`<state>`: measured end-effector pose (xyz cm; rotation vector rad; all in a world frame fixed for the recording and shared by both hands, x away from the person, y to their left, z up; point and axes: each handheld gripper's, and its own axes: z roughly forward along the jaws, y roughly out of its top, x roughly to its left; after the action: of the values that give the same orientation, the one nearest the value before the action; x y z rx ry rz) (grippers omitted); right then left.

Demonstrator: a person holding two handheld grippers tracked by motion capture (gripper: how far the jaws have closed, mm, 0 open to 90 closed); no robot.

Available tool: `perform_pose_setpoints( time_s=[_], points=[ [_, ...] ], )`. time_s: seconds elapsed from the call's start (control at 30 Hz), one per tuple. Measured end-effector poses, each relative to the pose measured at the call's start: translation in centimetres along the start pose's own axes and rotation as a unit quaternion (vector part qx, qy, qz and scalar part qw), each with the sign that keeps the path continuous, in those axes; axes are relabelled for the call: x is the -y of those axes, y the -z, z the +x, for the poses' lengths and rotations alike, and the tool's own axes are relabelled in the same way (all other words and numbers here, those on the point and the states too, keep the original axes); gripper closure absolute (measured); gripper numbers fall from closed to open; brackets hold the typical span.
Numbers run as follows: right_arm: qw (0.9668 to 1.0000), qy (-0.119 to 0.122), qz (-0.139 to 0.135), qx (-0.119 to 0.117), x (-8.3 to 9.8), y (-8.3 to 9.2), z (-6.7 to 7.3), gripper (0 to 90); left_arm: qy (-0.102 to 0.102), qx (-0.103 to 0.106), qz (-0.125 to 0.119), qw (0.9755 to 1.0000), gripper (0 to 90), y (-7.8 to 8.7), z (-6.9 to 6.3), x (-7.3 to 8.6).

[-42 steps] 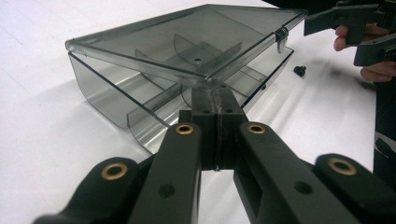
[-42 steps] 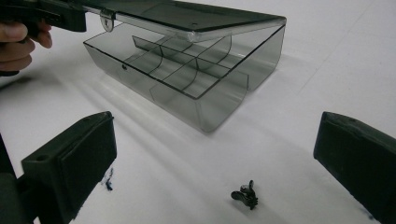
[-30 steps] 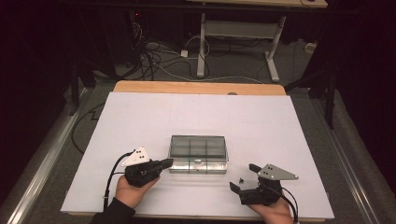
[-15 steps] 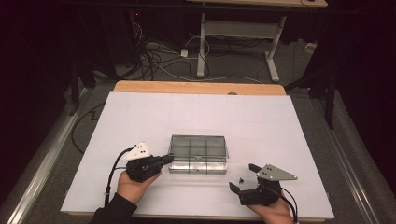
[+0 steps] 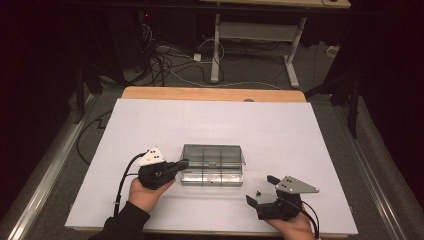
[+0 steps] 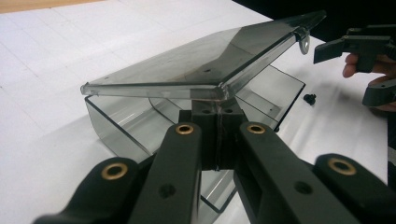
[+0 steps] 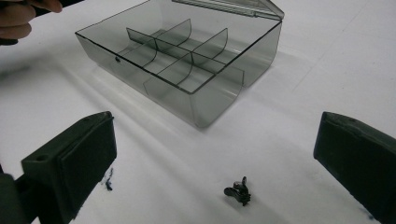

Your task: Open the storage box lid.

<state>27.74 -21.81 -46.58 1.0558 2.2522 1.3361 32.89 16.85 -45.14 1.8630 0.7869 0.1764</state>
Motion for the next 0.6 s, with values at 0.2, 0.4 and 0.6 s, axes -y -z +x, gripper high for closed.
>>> perform_pose_setpoints(
  time_s=[0.2,0.4,0.6],
  points=[
    [1.0,-0.002,0.001,-0.003,0.0,0.0,0.0,0.0,-0.005,-0.008,-0.003,1.0,87.5,-0.4,0.2,-0.5],
    [1.0,-0.001,-0.001,-0.004,0.1,0.0,-0.1,0.0,-0.009,-0.016,0.0,0.9998,87.5,-0.9,0.6,-1.0],
    [1.0,-0.003,-0.001,-0.004,0.1,-0.1,-0.1,0.0,0.001,-0.015,0.0,0.9999,87.4,-1.3,1.3,-1.3]
  ],
)
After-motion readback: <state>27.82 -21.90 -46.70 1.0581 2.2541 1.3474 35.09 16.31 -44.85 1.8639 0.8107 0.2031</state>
